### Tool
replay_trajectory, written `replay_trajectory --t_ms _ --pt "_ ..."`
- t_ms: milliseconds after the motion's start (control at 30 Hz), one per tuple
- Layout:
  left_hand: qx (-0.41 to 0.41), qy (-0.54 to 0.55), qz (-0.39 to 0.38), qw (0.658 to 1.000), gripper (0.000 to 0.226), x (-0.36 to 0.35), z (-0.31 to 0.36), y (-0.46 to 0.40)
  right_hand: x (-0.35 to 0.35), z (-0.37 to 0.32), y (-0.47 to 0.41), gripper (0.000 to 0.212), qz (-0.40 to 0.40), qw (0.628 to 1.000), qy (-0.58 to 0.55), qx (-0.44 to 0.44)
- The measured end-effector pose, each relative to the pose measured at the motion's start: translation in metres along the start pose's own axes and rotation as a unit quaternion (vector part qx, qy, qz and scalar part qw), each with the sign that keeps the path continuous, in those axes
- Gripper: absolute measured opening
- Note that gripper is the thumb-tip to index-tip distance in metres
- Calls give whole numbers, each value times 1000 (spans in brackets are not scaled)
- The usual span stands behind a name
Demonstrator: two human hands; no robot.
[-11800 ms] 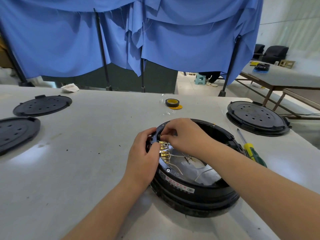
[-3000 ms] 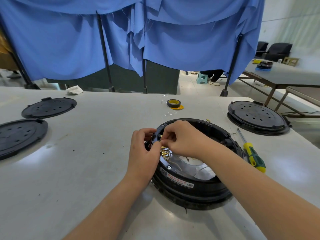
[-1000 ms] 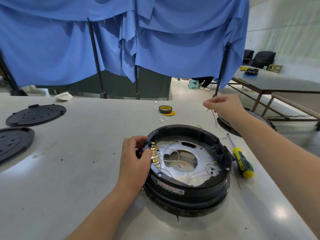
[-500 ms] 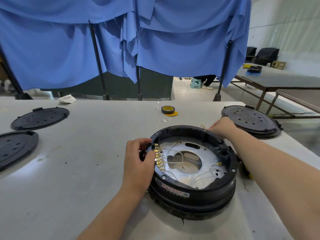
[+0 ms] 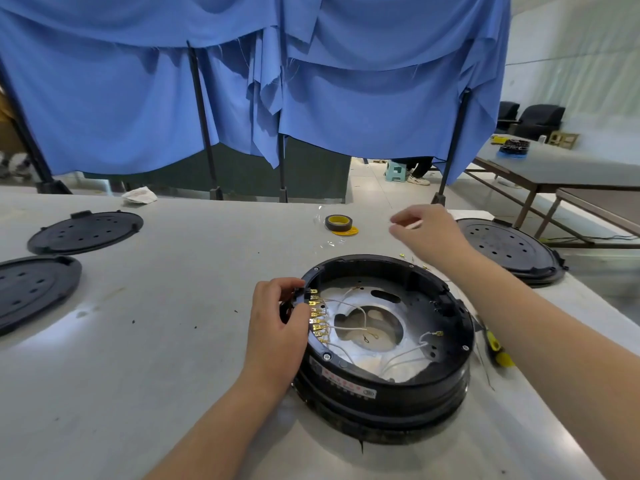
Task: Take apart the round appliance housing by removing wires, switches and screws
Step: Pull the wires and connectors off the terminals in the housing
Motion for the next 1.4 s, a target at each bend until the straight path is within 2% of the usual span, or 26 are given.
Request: replay_trajectory --t_ms 100,200,267,400,800,1167,1400 --pt "-2 1 -8 1000 28 -1 -1 -1 -38 -46 38 9 -113 990 -39 68" --pt "-7 0 -7 1000 26 1 0 0 -76 -63 70 6 -248 965 -24 79" --pt "-12 -4 -11 1000 24 1 1 0 -87 -63 81 7 -276 958 -31 71" --pt "-14 0 -14 1000 25 1 1 0 -87 -57 87 9 -272 958 -83 42" --pt "-21 -12 -17 1000 26 2 6 2 -83 -46 90 6 -300 952 -65 3" --pt "-22 -9 -16 1000 28 2 6 2 -88 -55 93 5 -287 956 14 52" --pt "-22 -12 -12 1000 28 2 8 2 -88 -56 95 13 -287 955 34 66"
Point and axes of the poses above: each hand's wrist, its own y-axis away from the middle knuckle, its own x-axis out of the back of the hand, z = x × y, the point moved 5 cm from there along -y, towards the middle knuckle, and after that the axes turned 15 degrees about -y, right-handed, at the moved point
